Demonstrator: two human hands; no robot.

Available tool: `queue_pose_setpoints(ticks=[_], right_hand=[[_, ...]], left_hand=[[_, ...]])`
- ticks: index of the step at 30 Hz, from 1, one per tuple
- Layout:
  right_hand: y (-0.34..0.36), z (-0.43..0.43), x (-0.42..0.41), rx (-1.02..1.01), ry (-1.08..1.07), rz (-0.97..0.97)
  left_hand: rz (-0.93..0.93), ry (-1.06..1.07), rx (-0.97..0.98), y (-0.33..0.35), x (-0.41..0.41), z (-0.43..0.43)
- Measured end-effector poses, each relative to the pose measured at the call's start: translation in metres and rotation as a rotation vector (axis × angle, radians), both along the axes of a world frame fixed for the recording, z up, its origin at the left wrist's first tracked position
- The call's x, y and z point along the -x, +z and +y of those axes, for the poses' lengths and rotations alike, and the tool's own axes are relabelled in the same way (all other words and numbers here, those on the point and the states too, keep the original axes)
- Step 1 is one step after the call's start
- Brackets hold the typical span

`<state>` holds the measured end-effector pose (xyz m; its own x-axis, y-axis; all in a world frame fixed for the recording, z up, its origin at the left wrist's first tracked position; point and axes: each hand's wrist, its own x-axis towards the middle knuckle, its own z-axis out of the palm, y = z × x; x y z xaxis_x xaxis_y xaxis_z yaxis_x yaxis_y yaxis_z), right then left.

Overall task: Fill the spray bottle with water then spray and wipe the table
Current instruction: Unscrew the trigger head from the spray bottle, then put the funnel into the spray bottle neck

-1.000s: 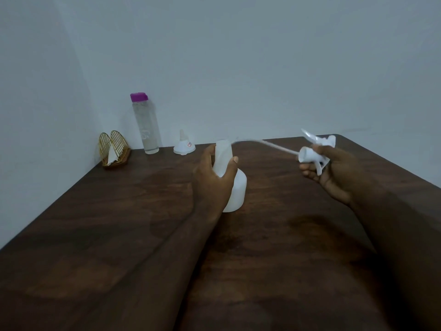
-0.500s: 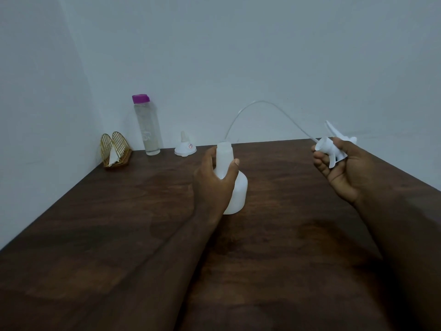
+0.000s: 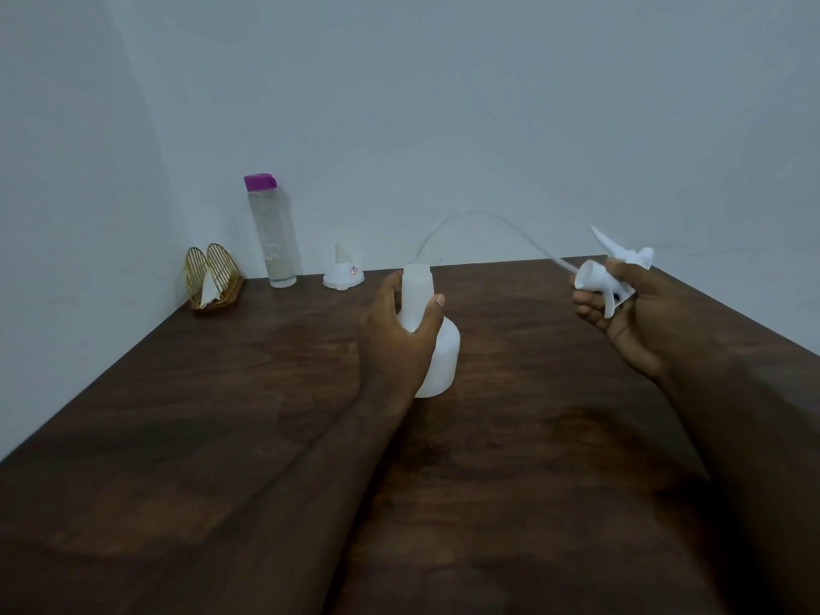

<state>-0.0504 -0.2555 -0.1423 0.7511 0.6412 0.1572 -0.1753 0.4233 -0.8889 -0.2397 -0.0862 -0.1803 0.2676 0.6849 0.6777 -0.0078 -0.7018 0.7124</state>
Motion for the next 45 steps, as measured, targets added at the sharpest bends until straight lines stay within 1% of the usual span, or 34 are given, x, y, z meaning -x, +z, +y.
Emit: queue_pose_setpoints(ticks=[4,7,8,13,15,17,19,20,21,23,24,26,27,29,31,32,34,37,40,41,44,45], right_hand=[[-0.002,0.0,0.002,0.003,0.043,0.022],[-0.006,0.0,0.002,0.081,0.05,-0.011],[-0.005,0.0,0.0,0.068,0.042,0.0],[0.004,-0.013,-0.004,-0.095,-0.02,0.1],[0.005,-0.018,-0.007,-0.191,-0.061,0.137],[0.005,-0.021,-0.012,-0.292,-0.146,0.16],[0.004,-0.022,-0.016,-0.307,-0.278,0.104],[0.002,-0.021,-0.018,-0.256,-0.361,0.025],[0.0,-0.02,-0.017,-0.16,-0.449,-0.093],[-0.012,-0.014,-0.017,0.14,-0.597,-0.429],[-0.018,-0.01,-0.017,0.289,-0.633,-0.616],[-0.028,-0.002,-0.014,0.488,-0.617,-0.954],[-0.03,0.002,-0.013,0.539,-0.588,-1.069],[-0.035,0.007,-0.018,0.642,-0.529,-1.217],[-0.041,0.01,-0.024,0.788,-0.404,-1.279],[-0.043,0.011,-0.025,0.852,-0.312,-1.274],[-0.041,0.01,-0.018,0.93,-0.151,-1.211],[-0.033,0.009,-0.006,1.015,-0.057,-1.103],[-0.031,0.008,-0.005,1.046,-0.059,-1.076],[-0.032,0.008,-0.006,1.042,-0.087,-1.1],[-0.031,0.012,-0.001,0.928,-0.255,-1.131],[-0.031,0.012,0.004,0.879,-0.304,-1.109]], left_hand=[[0.002,-0.005,-0.002,0.001,0.001,-0.001],[0.009,-0.003,0.004,0.001,0.001,-0.002],[0.008,-0.002,0.005,0.001,0.001,-0.002],[-0.011,-0.031,0.044,0.001,0.002,-0.003],[-0.013,-0.04,0.061,0.001,0.002,-0.003],[-0.012,-0.039,0.082,0.003,0.002,-0.004],[-0.038,-0.044,0.103,0.005,0.003,-0.003],[-0.058,-0.04,0.102,0.005,0.003,-0.002],[-0.087,-0.032,0.094,0.005,0.003,-0.002],[-0.157,-0.003,0.071,0.005,0.003,0.0],[-0.176,0.019,0.061,0.005,0.003,0.001],[-0.188,0.055,0.041,0.006,0.004,0.002],[-0.197,0.062,0.03,0.006,0.004,0.002],[-0.21,0.07,0.02,0.005,0.004,0.004],[-0.209,0.085,0.017,0.006,0.004,0.005],[-0.21,0.092,0.015,0.006,0.004,0.005],[-0.217,0.108,0.002,0.006,0.004,0.005],[-0.219,0.13,-0.008,0.006,0.005,0.009],[-0.227,0.133,-0.014,0.004,0.006,0.014],[-0.229,0.142,-0.023,0.004,0.007,0.016],[-0.221,0.169,-0.038,0.002,0.009,0.023],[-0.213,0.179,-0.028,0.0,0.009,0.025]])
